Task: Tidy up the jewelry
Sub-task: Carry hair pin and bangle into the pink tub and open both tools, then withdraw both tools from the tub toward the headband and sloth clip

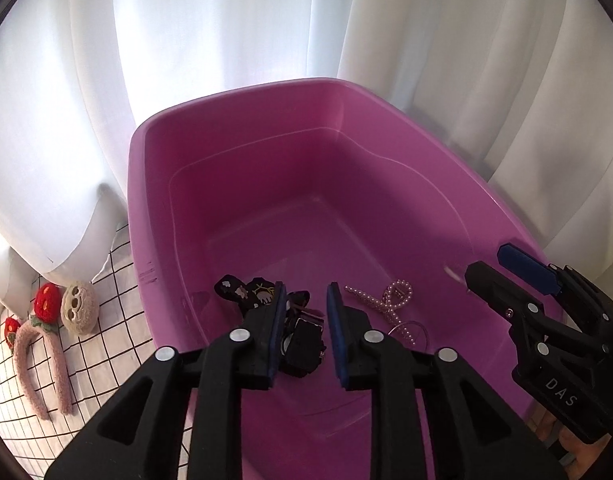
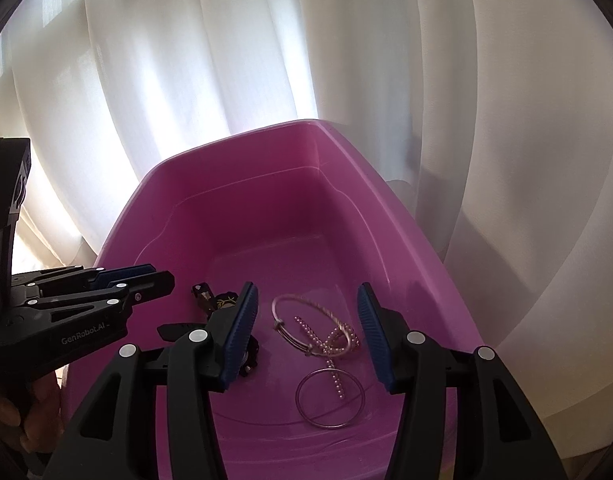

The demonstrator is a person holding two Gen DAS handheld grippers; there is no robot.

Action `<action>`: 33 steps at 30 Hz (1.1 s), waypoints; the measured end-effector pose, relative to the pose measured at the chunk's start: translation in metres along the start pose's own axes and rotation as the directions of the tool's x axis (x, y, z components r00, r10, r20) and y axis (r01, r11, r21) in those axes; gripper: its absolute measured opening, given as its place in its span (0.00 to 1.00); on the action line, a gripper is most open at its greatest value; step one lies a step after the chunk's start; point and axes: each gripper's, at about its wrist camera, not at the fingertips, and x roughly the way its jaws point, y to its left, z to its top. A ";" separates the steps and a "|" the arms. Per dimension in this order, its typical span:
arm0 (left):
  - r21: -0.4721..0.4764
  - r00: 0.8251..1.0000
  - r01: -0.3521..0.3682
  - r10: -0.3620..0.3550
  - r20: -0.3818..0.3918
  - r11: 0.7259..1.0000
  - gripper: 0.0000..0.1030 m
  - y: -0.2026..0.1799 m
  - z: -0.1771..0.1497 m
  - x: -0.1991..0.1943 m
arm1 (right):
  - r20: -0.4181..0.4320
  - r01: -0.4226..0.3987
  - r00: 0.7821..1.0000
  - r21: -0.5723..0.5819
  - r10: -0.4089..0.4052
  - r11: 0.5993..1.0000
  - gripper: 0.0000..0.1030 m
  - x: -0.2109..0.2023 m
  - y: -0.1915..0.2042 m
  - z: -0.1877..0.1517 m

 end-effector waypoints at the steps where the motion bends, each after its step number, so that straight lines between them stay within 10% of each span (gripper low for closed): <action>1: -0.011 1.000 -0.005 0.005 0.009 1.000 0.47 0.002 0.001 -0.002 | 0.004 0.000 1.000 -0.002 0.000 1.000 0.57 -0.001 0.000 0.000; 5: -0.037 0.997 -0.014 0.017 0.076 0.999 0.85 0.005 0.002 -0.015 | 0.020 -0.014 1.000 -0.006 0.014 1.000 0.61 -0.003 -0.002 0.003; 21: -0.098 0.980 -0.062 0.079 0.183 0.993 0.94 0.022 -0.006 -0.066 | 0.066 -0.086 0.994 -0.002 0.086 0.996 0.66 -0.017 0.010 0.008; 33: -0.257 0.953 -0.141 0.201 0.226 0.956 0.94 0.103 -0.025 -0.126 | 0.082 -0.138 0.986 -0.081 0.145 0.987 0.69 -0.037 0.072 0.014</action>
